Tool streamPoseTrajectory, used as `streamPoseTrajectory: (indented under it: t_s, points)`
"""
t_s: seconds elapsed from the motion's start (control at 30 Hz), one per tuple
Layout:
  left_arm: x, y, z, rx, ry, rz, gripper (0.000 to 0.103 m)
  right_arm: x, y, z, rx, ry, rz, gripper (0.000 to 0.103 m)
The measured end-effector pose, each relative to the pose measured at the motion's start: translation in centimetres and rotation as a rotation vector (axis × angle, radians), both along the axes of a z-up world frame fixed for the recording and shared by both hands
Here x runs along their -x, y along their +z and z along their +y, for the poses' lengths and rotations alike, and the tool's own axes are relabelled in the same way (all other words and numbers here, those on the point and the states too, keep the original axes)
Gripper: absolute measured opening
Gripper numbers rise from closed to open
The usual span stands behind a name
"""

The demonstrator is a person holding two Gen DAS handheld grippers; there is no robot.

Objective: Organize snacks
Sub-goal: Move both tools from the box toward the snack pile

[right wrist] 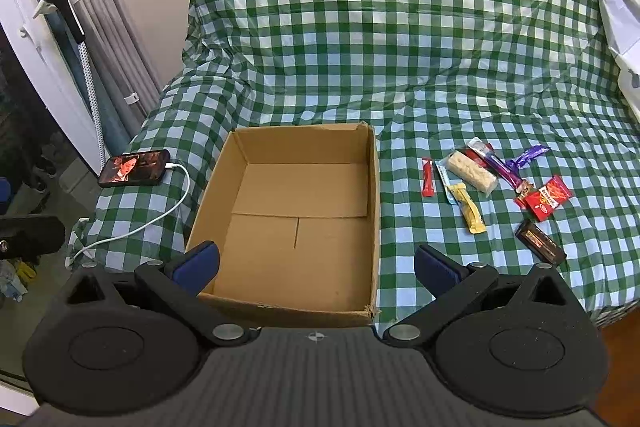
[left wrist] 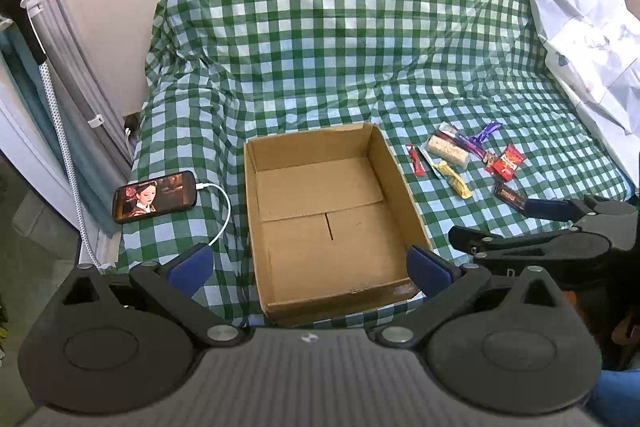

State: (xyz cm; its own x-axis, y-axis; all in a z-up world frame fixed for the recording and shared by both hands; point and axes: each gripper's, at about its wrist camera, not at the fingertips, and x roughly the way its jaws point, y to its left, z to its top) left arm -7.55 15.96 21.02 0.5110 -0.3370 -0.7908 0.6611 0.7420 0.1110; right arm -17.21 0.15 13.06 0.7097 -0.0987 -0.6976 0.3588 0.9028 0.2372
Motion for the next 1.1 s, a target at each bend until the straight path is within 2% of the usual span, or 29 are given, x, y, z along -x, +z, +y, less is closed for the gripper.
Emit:
streamPoseTrajectory:
  t_s: [0.33, 0.5, 0.63, 0.77, 0.87, 0.97, 1.1]
  points:
    - [-0.5, -0.3, 0.3, 0.011, 0.000, 0.055, 0.103, 0.3, 0.1, 0.0, -0.016, 0.005, -0.010, 0.103]
    - [0.9, 0.4, -0.6, -0.002, -0.054, -0.014, 0.103, 0.2, -0.2, -0.4, -0.031, -0.009, 0.010, 0.103]
    - [0.9, 0.2, -1.0, 0.002, -0.050, 0.008, 0.103, 0.4, -0.4, -0.7, -0.032, -0.006, 0.008, 0.103]
    - [1.2, 0.2, -1.3, 0.000, -0.053, -0.016, 0.103, 0.3, -0.7, -0.4, -0.029, -0.012, 0.014, 0.103]
    - [0.9, -1.1, -1.6, -0.032, -0.034, -0.007, 0.103, 0.3, -0.8, -0.3, -0.025, -0.036, 0.017, 0.103]
    - [0.3, -3.4, -2.0, -0.098, -0.022, 0.019, 0.103, 0.7, -0.8, -0.5, -0.035, -0.052, 0.010, 0.103]
    - [-0.2, -6.4, -1.9, -0.122, 0.019, 0.038, 0.103, 1.1, -1.3, -0.4, -0.049, -0.028, -0.008, 0.103]
